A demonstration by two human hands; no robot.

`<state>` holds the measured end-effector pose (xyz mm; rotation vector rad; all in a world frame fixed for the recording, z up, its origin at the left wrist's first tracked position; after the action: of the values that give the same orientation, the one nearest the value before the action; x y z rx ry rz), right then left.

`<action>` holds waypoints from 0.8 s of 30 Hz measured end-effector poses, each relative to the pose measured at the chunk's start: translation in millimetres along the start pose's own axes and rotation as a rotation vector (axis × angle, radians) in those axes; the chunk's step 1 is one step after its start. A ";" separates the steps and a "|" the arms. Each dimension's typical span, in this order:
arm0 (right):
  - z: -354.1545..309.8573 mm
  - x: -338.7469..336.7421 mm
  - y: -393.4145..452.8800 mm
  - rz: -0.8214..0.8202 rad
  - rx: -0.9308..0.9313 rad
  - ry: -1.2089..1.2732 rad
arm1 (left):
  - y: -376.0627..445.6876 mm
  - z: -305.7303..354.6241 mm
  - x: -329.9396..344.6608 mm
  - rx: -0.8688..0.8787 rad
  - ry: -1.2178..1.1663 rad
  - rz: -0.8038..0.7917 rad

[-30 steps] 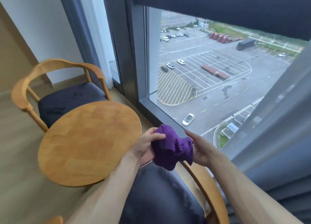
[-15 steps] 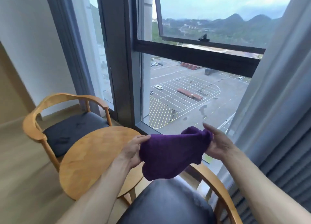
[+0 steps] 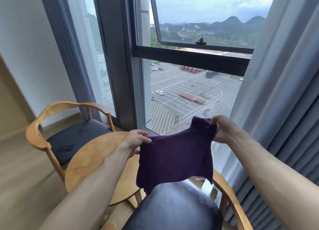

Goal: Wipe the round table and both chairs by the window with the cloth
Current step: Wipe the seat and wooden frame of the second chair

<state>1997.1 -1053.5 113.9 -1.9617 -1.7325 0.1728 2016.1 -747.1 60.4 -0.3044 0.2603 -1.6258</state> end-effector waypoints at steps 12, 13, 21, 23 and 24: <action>39.8 -39.0 20.7 0.039 0.138 -0.407 | 17.8 -39.0 -23.0 -0.244 -0.033 0.200; 37.1 -41.7 22.3 0.065 0.100 -0.312 | 17.5 -41.5 -25.1 -0.236 0.099 0.184; -10.2 2.4 1.5 -0.103 -0.191 -0.035 | 1.5 -52.9 24.7 -0.115 0.770 -0.340; -25.3 13.9 -3.1 -0.143 -0.262 -0.080 | -1.6 -55.8 31.8 -0.065 0.760 -0.390; -32.0 18.2 -4.6 -0.157 -0.291 -0.099 | -3.9 -54.5 34.0 -0.041 0.748 -0.406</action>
<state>2009.7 -1045.1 147.8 -2.0334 -2.0648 -0.0416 1991.2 -781.5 12.1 0.2564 0.8406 -2.0904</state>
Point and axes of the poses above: each hand's wrist, its own y-axis towards the middle knuckle, its own x-axis out of the palm, z = x × y, the point moved 8 cm from there along y, towards the middle knuckle, and after that the axes turned 7 degrees about -y, right-handed, at the moved point
